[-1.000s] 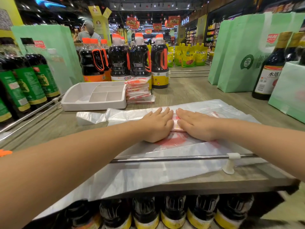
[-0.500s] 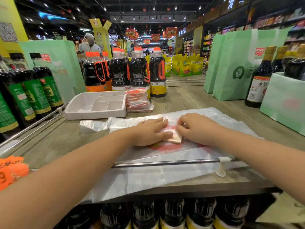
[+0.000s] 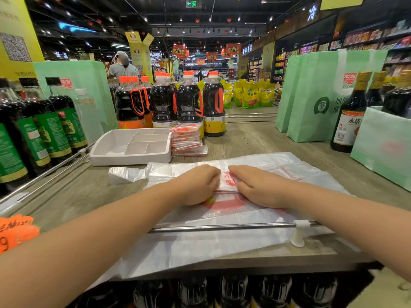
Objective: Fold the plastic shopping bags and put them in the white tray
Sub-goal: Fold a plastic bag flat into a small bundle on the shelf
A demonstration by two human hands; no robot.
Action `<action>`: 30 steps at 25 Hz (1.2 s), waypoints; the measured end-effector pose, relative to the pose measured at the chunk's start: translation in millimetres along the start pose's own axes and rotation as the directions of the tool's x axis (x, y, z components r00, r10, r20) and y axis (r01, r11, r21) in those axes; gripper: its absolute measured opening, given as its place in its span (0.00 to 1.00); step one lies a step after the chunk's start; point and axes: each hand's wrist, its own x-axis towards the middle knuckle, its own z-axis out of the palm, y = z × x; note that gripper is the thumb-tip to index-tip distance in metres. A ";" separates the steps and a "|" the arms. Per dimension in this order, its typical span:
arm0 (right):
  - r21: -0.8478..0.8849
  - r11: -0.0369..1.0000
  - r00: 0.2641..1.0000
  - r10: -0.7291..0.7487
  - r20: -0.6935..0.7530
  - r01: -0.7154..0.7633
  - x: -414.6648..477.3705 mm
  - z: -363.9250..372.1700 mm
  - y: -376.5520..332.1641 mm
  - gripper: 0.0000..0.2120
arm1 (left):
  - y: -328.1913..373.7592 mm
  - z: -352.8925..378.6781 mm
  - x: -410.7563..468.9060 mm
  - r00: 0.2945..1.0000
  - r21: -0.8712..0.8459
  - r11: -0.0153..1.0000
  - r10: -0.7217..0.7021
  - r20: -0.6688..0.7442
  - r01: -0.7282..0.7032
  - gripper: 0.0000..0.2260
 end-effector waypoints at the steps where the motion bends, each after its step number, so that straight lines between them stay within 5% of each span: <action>1: -0.003 1.000 0.999 -0.012 0.035 0.013 0.5 1.1 0.5 0.23 | 0.2 2.4 -1.7 0.994 0.040 0.999 -0.020 0.103 0.016 0.21; 4: -0.068 0.998 0.989 0.009 0.146 0.001 4.4 1.9 3.3 0.28 | 1.1 7.1 -1.0 0.958 0.149 0.988 -0.076 0.277 0.035 0.28; 11: -0.181 0.983 0.963 0.081 0.257 -0.034 -4.1 -2.7 12.7 0.28 | -17.9 -3.5 -17.7 0.927 0.173 0.984 -0.103 0.362 0.042 0.26; 15: -0.285 0.958 0.998 0.051 0.023 -0.042 2.7 -1.5 1.6 0.20 | -17.7 2.0 -9.4 0.989 0.090 0.992 -0.097 0.110 0.087 0.20; 18: -0.301 0.953 0.988 -0.013 -0.156 -0.035 7.9 2.2 -6.1 0.15 | -9.5 7.4 -3.1 0.996 0.191 0.979 -0.054 -0.071 0.067 0.14; 21: -0.210 0.977 0.997 -0.054 -0.048 0.042 9.9 5.7 1.3 0.18 | -5.9 12.2 -1.4 0.998 0.181 0.982 0.057 -0.001 -0.056 0.17; 25: -0.148 0.987 0.982 0.085 0.166 -0.061 3.6 1.4 2.5 0.29 | -12.8 4.4 -9.1 0.962 0.127 0.992 -0.043 0.271 0.009 0.27; 30: -0.182 0.976 0.959 0.157 0.237 -0.115 -9.5 -3.4 13.0 0.30 | -19.0 -1.1 -17.8 0.948 0.166 0.985 -0.105 0.299 0.057 0.28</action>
